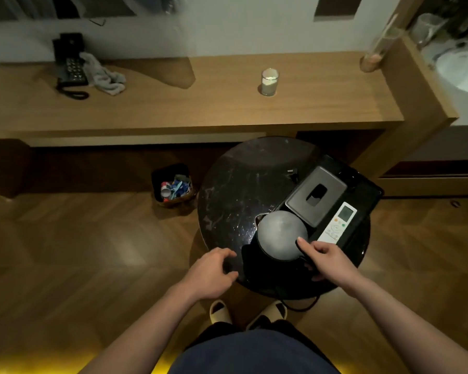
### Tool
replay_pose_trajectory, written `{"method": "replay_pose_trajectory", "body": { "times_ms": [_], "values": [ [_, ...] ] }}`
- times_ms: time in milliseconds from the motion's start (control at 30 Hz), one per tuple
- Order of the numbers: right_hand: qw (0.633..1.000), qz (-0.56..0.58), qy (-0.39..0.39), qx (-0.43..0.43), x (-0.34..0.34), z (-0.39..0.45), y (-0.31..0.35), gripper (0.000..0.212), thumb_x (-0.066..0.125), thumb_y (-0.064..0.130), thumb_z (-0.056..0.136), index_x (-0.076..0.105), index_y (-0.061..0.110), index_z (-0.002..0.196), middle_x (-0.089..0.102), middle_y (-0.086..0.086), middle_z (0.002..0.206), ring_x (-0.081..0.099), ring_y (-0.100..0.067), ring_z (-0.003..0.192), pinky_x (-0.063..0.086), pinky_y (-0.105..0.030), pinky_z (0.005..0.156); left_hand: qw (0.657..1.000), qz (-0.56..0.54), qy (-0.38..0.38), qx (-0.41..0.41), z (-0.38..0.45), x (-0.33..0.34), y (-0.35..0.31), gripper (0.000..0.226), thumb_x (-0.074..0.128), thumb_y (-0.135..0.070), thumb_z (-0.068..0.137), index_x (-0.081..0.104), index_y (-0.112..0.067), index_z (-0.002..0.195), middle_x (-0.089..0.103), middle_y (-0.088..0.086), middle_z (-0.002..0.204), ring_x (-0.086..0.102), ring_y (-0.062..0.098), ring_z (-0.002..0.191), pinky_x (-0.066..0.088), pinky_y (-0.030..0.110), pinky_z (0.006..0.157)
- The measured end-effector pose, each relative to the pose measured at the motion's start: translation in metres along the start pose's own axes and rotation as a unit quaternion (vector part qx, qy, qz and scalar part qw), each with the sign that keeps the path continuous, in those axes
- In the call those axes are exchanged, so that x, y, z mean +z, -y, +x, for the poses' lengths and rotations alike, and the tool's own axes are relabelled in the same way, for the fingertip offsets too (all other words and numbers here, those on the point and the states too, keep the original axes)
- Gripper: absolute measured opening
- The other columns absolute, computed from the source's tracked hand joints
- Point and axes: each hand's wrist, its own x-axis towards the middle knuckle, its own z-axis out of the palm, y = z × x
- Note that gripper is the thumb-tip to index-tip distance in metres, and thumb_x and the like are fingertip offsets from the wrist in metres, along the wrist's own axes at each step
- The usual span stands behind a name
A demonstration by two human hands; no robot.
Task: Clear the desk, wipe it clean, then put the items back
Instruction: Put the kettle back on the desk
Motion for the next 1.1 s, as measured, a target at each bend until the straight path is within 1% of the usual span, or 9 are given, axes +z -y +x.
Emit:
{"method": "replay_pose_trajectory", "body": {
  "times_ms": [100, 167, 233, 300, 433, 533, 767, 933, 1100],
  "values": [
    [0.999, 0.038, -0.011, -0.005, 0.005, -0.008, 0.003, 0.069, 0.064, 0.082, 0.075, 0.049, 0.014, 0.074, 0.046, -0.016, 0.073, 0.049, -0.026, 0.061, 0.041, -0.037, 0.061, 0.998, -0.041, 0.03, -0.038, 0.012, 0.022, 0.006, 0.053, 0.067, -0.037, 0.095, 0.053, -0.023, 0.144, 0.055, -0.001, 0.141, 0.052, 0.018, 0.131, 0.044, 0.031, 0.109],
    [0.998, 0.049, -0.043, -0.016, 0.002, -0.007, 0.006, 0.079, 0.065, 0.081, 0.077, 0.066, 0.003, 0.093, 0.059, -0.029, 0.089, 0.065, -0.04, 0.08, 0.051, -0.039, 0.078, 0.994, -0.074, 0.05, -0.066, 0.021, 0.04, 0.008, 0.053, 0.068, -0.034, 0.093, 0.054, -0.022, 0.143, 0.055, 0.001, 0.141, 0.053, 0.019, 0.129, 0.045, 0.032, 0.108],
    [0.996, 0.069, -0.056, -0.003, -0.003, -0.012, 0.01, 0.081, 0.064, 0.08, 0.075, 0.071, 0.01, 0.114, 0.072, -0.014, 0.105, 0.07, -0.029, 0.101, 0.053, -0.043, 0.097, 0.989, -0.093, 0.065, -0.095, 0.025, 0.061, 0.009, 0.055, 0.069, -0.034, 0.093, 0.053, -0.022, 0.144, 0.052, 0.002, 0.144, 0.052, 0.021, 0.131, 0.045, 0.034, 0.109],
    [0.994, 0.092, -0.055, -0.01, -0.011, -0.014, 0.013, 0.077, 0.062, 0.089, 0.066, 0.071, 0.023, 0.104, 0.072, 0.007, 0.1, 0.067, -0.012, 0.092, 0.052, -0.034, 0.084, 0.984, -0.114, 0.072, -0.113, 0.034, 0.077, 0.004, 0.062, 0.069, -0.034, 0.093, 0.047, -0.021, 0.15, 0.046, 0.004, 0.15, 0.048, 0.023, 0.136, 0.044, 0.033, 0.111],
    [0.989, 0.117, -0.052, -0.074, -0.036, -0.012, 0.028, 0.054, 0.061, 0.079, 0.081, 0.068, 0.026, 0.086, 0.057, 0.006, 0.073, 0.048, -0.01, 0.064, 0.036, -0.029, 0.061, 0.966, -0.199, 0.041, -0.162, 0.062, 0.096, -0.023, 0.082, 0.072, -0.033, 0.092, 0.028, -0.019, 0.159, 0.034, 0.005, 0.158, 0.041, 0.027, 0.143, 0.042, 0.035, 0.114],
    [0.987, 0.094, -0.041, -0.121, -0.058, -0.007, 0.037, 0.05, 0.057, 0.075, 0.086, 0.071, 0.027, 0.09, 0.058, 0.018, 0.063, 0.049, -0.002, 0.058, 0.035, -0.025, 0.061, 0.937, -0.268, -0.015, -0.226, 0.081, 0.115, -0.053, 0.095, 0.078, -0.038, 0.085, 0.022, -0.017, 0.159, 0.03, 0.009, 0.157, 0.041, 0.032, 0.142, 0.04, 0.042, 0.117],
    [0.988, 0.067, -0.008, -0.14, -0.101, 0.016, 0.037, 0.066, 0.059, 0.083, 0.078, 0.071, 0.022, 0.102, 0.059, 0.013, 0.075, 0.05, -0.005, 0.065, 0.036, -0.024, 0.064, 0.858, -0.319, -0.131, -0.381, 0.109, 0.142, -0.101, 0.107, 0.089, -0.032, 0.074, 0.018, -0.016, 0.153, 0.026, 0.014, 0.154, 0.032, 0.038, 0.141, 0.043, 0.047, 0.109],
    [0.987, 0.035, 0.011, -0.16, -0.116, 0.022, 0.053, 0.066, 0.058, 0.08, 0.081, 0.071, 0.021, 0.109, 0.063, 0.013, 0.087, 0.056, -0.004, 0.077, 0.041, -0.025, 0.073, 0.802, -0.421, -0.107, -0.41, 0.12, 0.14, -0.088, 0.088, 0.088, -0.03, 0.074, 0.038, -0.015, 0.145, 0.039, 0.015, 0.146, 0.044, 0.036, 0.132, 0.047, 0.044, 0.105],
    [0.984, 0.036, 0.049, -0.168, -0.11, 0.027, 0.066, 0.088, 0.063, 0.096, 0.06, 0.052, 0.027, 0.115, 0.055, 0.009, 0.1, 0.057, -0.008, 0.085, 0.045, -0.029, 0.077, 0.827, -0.458, -0.098, -0.311, 0.095, 0.15, -0.073, 0.032, 0.075, -0.045, 0.085, 0.063, -0.025, 0.108, 0.061, 0.006, 0.125, 0.062, 0.025, 0.11, 0.054, 0.042, 0.1]
  ]
}}
